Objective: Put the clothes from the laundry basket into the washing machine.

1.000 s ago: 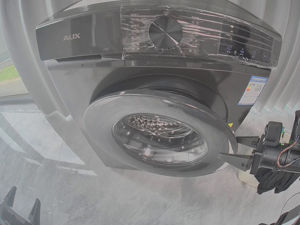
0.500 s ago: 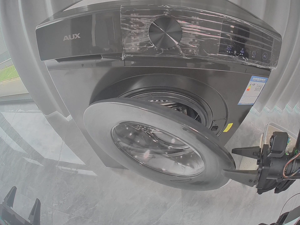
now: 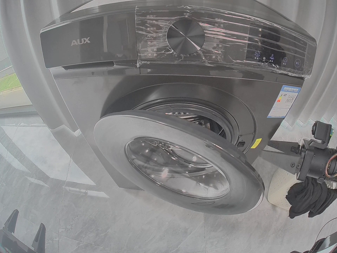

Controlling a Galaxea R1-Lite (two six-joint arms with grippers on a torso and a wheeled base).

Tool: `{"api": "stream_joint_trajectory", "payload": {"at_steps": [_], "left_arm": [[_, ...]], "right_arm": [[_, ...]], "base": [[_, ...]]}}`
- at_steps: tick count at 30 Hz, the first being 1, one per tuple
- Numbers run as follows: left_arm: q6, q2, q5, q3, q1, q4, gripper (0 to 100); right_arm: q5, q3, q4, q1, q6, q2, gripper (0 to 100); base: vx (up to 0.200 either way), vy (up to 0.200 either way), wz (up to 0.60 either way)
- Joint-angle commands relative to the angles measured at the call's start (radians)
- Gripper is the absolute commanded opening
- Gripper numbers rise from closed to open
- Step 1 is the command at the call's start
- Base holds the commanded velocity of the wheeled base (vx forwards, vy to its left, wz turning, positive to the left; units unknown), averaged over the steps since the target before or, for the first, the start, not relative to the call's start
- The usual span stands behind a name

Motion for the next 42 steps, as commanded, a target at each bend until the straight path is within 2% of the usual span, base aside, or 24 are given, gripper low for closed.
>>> {"api": "stream_joint_trajectory", "payload": {"at_steps": [1, 4, 8, 11, 13, 18, 19, 23, 24, 28, 34, 38, 42], "left_arm": [[-0.001, -0.015, -0.001, 0.018, 0.000, 0.000, 100], [-0.001, -0.015, -0.001, 0.018, 0.000, 0.000, 100], [-0.001, -0.015, -0.001, 0.018, 0.000, 0.000, 100], [-0.001, -0.015, -0.001, 0.018, 0.000, 0.000, 100], [-0.001, -0.015, -0.001, 0.018, 0.000, 0.000, 100], [-0.001, -0.015, -0.001, 0.018, 0.000, 0.000, 100], [-0.001, -0.015, -0.001, 0.018, 0.000, 0.000, 100], [-0.001, -0.015, -0.001, 0.018, 0.000, 0.000, 100], [-0.001, -0.015, -0.001, 0.018, 0.000, 0.000, 100], [-0.001, -0.015, -0.001, 0.018, 0.000, 0.000, 100], [-0.001, -0.015, -0.001, 0.018, 0.000, 0.000, 100], [-0.001, -0.015, -0.001, 0.018, 0.000, 0.000, 100], [-0.001, -0.015, -0.001, 0.018, 0.000, 0.000, 100]], "right_arm": [[0.000, -0.004, -0.001, -0.013, -0.001, 0.009, 100], [-0.001, -0.002, -0.001, -0.025, -0.001, 0.018, 100], [-0.004, -0.010, -0.002, -0.101, -0.005, 0.068, 100], [-0.007, -0.010, -0.002, -0.124, -0.010, 0.085, 100], [-0.012, -0.010, -0.002, -0.133, -0.011, 0.096, 100], [-0.055, -0.007, -0.002, -0.133, -0.017, 0.130, 100], [-0.057, 0.004, -0.001, -0.130, -0.040, 0.133, 100], [-0.050, 0.049, 0.001, -0.122, -0.089, 0.138, 100], [-0.049, 0.067, -0.001, -0.102, -0.105, 0.139, 100], [-0.043, 0.102, -0.001, -0.058, -0.109, 0.131, 100], [-0.003, 0.118, -0.001, -0.042, -0.113, 0.095, 100], [-0.006, 0.095, -0.005, -0.065, -0.109, 0.095, 100], [-0.009, 0.081, -0.062, -0.137, -0.102, 0.116, 100]], "base": [[0.000, 0.000, 0.00], [0.000, 0.000, 0.00], [0.000, 0.000, 0.00], [0.000, 0.000, 0.00], [0.000, 0.000, 0.00], [0.000, 0.000, 0.00], [0.000, 0.000, 0.00], [0.000, 0.000, 0.00], [0.000, 0.000, 0.00], [0.000, 0.000, 0.00], [0.000, 0.000, 0.00], [0.000, 0.000, 0.00], [-0.100, 0.000, 0.00]]}}
